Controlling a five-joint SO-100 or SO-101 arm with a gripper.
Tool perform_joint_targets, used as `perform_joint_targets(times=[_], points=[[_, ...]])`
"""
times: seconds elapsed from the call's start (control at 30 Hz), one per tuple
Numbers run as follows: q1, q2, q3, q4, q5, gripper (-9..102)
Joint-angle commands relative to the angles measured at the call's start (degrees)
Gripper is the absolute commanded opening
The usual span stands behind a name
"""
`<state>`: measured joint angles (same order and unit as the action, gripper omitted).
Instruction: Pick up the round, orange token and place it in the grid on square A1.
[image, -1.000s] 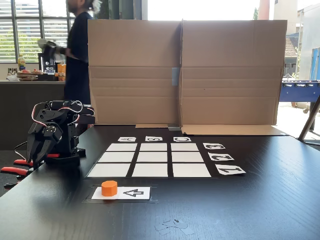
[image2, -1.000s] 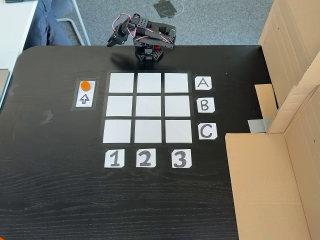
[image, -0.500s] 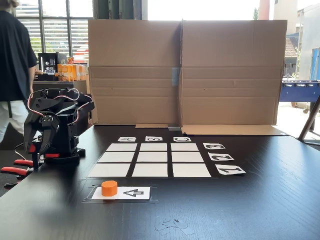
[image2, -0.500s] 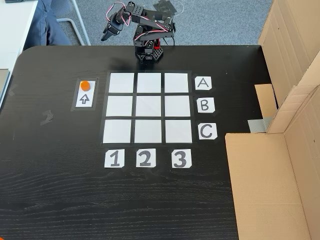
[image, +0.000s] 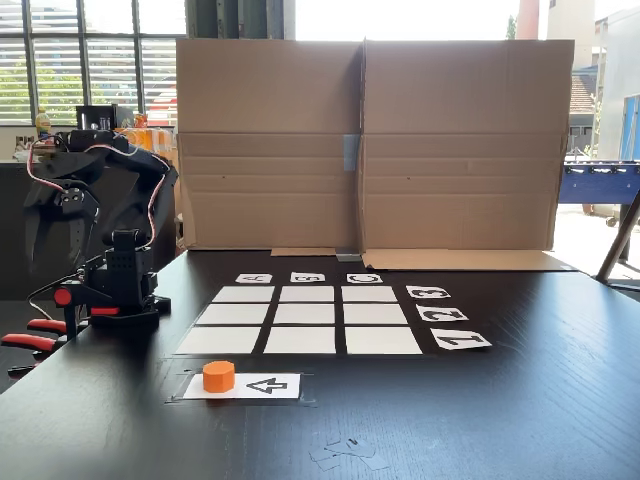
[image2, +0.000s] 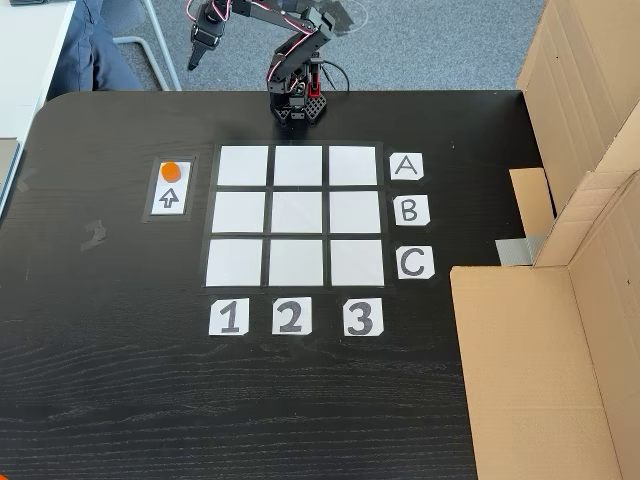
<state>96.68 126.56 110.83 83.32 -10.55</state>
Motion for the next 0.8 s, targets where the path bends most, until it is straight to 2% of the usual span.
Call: perform_joint_targets(times=[0.0,0.77], points=[[-2.6,-3.4,-6.7,3.1,-0.2,26],[-22.6,-35.4,-33.6,4.2,12.3,34]])
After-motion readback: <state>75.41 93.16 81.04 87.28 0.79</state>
